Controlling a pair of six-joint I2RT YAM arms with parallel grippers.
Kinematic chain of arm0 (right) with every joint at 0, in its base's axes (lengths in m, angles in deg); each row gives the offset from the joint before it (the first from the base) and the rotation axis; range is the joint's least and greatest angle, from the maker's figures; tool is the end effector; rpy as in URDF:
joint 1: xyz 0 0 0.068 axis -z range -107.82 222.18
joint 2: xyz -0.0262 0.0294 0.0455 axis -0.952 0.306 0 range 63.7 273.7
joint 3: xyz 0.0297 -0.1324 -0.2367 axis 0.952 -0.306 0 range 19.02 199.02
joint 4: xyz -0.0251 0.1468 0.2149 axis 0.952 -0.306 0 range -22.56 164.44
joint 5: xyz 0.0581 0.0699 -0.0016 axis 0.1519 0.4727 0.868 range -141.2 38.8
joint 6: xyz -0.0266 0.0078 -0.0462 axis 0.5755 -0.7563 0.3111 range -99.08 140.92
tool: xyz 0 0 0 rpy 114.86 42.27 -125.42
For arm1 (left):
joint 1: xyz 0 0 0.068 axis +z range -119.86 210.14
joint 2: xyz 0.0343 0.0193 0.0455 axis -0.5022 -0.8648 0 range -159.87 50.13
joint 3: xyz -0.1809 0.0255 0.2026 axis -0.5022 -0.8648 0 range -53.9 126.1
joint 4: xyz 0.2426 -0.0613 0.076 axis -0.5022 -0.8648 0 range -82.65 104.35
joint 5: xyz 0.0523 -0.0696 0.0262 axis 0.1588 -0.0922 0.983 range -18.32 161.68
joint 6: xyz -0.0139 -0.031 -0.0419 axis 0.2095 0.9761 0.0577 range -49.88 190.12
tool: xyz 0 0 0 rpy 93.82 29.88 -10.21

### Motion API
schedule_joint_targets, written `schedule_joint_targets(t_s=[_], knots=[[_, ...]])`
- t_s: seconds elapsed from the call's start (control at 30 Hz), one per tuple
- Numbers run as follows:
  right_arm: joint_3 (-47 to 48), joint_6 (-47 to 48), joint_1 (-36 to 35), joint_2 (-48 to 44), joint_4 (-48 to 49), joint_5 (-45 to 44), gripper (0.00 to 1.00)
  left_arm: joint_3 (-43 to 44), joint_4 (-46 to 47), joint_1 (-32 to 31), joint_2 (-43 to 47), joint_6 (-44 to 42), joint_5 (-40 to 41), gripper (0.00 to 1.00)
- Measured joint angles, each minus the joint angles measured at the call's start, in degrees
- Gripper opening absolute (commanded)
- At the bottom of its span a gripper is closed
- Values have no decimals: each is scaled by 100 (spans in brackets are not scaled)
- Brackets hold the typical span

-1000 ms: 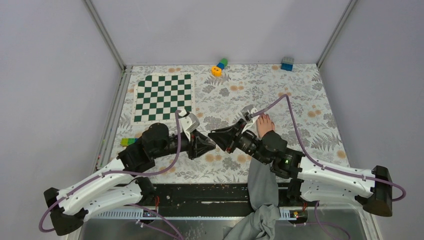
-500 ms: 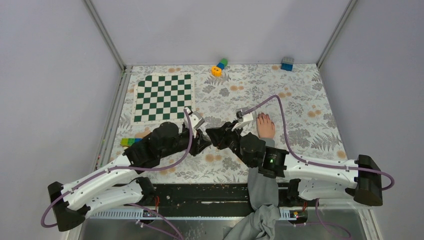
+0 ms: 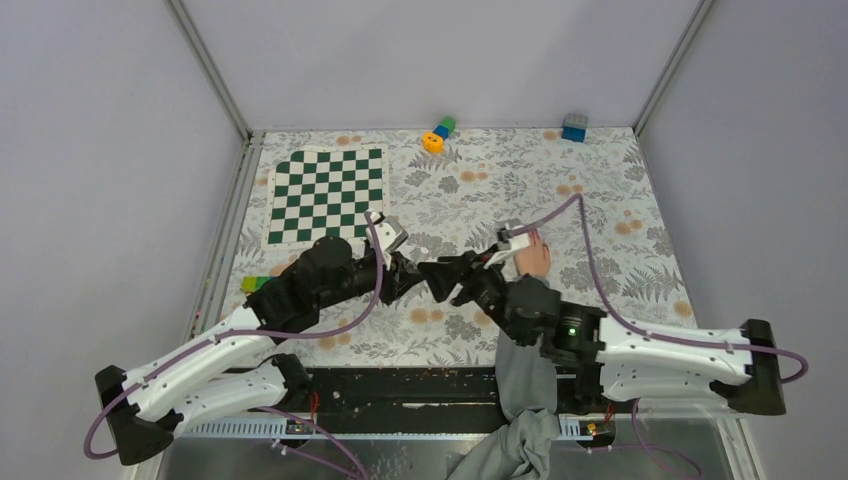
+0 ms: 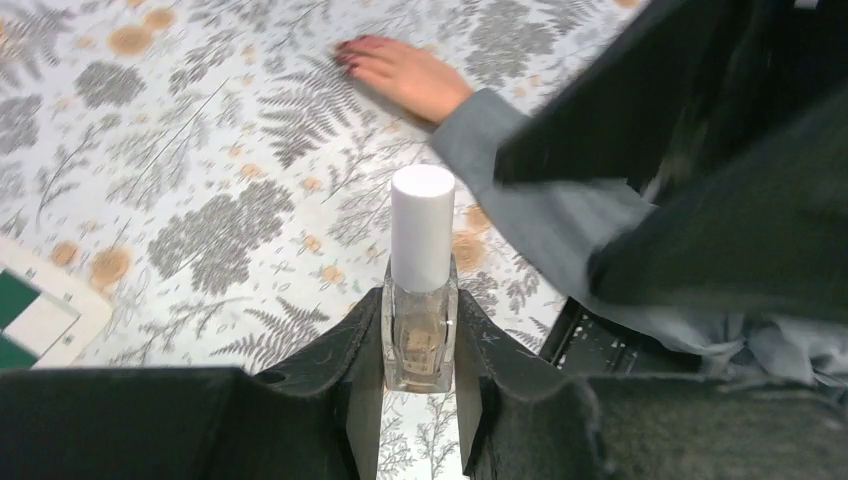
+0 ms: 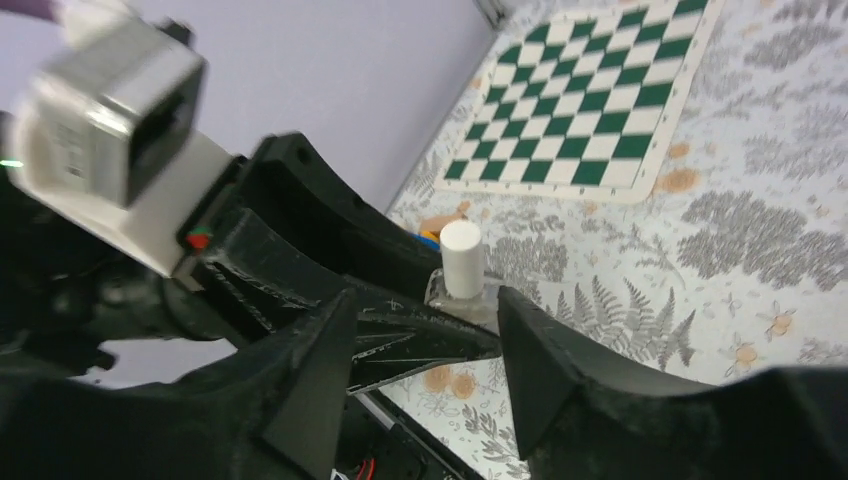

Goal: Paint the nails
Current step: Screw the nail polish bottle.

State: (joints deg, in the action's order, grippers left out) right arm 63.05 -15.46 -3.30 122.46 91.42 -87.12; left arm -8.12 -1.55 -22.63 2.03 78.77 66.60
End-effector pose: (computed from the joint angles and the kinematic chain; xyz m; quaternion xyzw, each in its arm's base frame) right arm 0.0798 0.2251 0.3389 -0.0112 0.6957 0.4483 0.5612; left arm 0.1154 -0.1571 0.3257 0.3281 0.7403 -0.3300 0.4852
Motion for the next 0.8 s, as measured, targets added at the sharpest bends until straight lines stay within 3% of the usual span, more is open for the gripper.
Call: schedule_joint_targets(t_s=[0.13, 0.27, 0.4, 0.47, 0.6, 0.8], knots=[[-96, 461, -48, -1060, -203, -103, 71, 94, 184, 22, 11, -175, -750, 0], [-149, 1327, -48, -2100, -308, 57, 70, 227, 260, 24, 11, -310, -1694, 0], [-153, 2354, -48, -2857, -566, 1040, 70, 354, 315, 22, -11, -389, -2872, 0], [-142, 2896, -48, -3158, -833, 1958, 70, 439, 326, 22, -85, -391, -3536, 0], [247, 3464, -50, -3110, -1659, 3300, 70, 525, 452, 22, -269, -306, -4653, 0], [973, 4011, -50, -2452, -2380, 4859, 69, 527, 682, -20, -444, -59, -5689, 0]])
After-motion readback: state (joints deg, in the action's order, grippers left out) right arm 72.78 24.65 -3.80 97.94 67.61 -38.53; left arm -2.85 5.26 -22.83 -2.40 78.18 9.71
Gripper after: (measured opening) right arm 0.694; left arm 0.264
